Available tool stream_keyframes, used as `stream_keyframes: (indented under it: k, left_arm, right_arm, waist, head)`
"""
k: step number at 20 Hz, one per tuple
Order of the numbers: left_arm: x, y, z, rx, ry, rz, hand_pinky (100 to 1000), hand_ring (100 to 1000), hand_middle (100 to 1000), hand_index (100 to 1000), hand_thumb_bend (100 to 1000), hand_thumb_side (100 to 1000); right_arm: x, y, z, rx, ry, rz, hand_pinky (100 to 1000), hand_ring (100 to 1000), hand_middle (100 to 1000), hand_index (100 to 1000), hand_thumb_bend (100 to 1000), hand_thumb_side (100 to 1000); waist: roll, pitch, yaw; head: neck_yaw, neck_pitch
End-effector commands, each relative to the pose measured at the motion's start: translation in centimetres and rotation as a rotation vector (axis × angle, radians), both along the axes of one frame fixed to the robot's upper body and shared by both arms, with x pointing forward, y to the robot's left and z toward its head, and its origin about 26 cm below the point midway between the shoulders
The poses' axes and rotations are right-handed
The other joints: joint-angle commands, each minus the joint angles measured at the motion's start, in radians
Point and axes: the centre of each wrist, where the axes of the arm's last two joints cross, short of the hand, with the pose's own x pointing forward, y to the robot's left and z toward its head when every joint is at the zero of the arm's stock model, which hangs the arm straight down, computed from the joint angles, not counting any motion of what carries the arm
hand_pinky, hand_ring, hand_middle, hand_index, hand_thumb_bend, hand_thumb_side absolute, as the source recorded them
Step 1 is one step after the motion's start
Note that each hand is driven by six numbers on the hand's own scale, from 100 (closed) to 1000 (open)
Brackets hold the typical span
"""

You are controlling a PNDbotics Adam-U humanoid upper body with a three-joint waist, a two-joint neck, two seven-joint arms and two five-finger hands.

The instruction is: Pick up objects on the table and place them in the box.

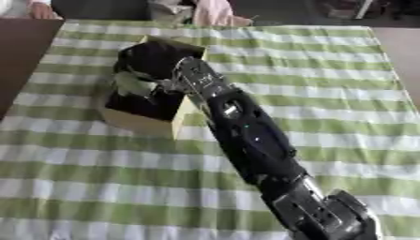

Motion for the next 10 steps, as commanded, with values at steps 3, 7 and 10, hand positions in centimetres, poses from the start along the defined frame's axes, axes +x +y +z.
stream_keyframes:
  k: [3,7,10]
  left_arm:
    - [-0.2,0.1,0.8,0.008,-0.028,-0.004,480,879,783,701,100,737]
    - [-0.2,0.1,0.8,0.010,-0.027,-0.004,480,880,784,701,100,736]
    - [-0.2,0.0,0.8,0.010,-0.026,-0.005,481,880,783,701,100,736]
  right_arm:
    - [-0.1,0.6,1.1,-0.031,-0.064,0.012,801,820,782,864,159,229]
    - [-0.2,0.6,1.6,-0.102,-0.115,0.004,944,915,848,908,279,382]
    - [-0.3,0.7,2.1,-0.159,-0.153,0.005,1000,948,873,926,348,444]
  waist:
    - [0.007,-0.014,0.002]
    - [0.006,-0.014,0.003]
    - [0.006,-0.015,0.003]
  head:
    - [0.001,-0.008]
    - [0.002,-0.007]
    - [0.003,-0.007]
